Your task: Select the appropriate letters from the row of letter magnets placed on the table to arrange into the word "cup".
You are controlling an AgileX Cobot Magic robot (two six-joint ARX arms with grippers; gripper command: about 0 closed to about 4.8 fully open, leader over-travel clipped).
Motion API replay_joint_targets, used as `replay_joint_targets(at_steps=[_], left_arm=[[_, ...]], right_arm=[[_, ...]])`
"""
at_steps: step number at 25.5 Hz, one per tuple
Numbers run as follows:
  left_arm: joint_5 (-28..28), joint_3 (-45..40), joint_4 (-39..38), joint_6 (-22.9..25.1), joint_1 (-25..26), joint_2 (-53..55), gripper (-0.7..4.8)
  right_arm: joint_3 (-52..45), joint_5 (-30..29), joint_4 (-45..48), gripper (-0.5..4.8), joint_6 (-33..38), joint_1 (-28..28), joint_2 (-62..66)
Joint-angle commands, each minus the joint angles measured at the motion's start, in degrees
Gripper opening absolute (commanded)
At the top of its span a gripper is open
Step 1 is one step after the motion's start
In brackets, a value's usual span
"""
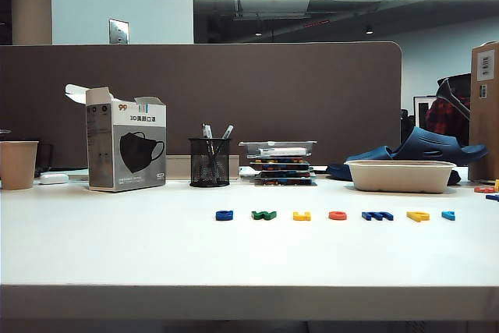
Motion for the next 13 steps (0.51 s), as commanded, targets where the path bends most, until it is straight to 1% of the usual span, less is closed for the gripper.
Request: replay_joint_targets(at_steps=[1,3,7,10,12,13], left_arm=[[-8.5,1.46,-2.43,-5.73,-8.74,2.93,-0.05],[-9.53,1.46,-2.84,-6.88,-12.24,4.59,-0.05],[-9.46,1.46,-4.63,-7.43,-16.74,8.22,-0.05],[-10.08,1.46,-5.16,-9.86,-20.55,11.28,-0.05],[-11.91,1.46,-5.18,-11.15,-22.4,12.9,-0.05],[-14.14,1.46,-5.18,-11.74,-23.89,14.6,-0.05]], right_arm=[[-0.37,0.11,0.92,0.03,0.11,-0.04,-0.59],[-0.37,0.11,0.87,0.03,0.11,-0.04,-0.59],[-0.37,0.11,0.85,0.03,0.11,-0.04,-0.59],[-0.37,0.11,0.85,0.03,0.09,-0.04,-0.59],[-0.37,0.11,0.85,0.03,0.11,-0.04,-0.59],[-0.37,0.11,0.94,0.03,0.11,-0.04,-0.59]])
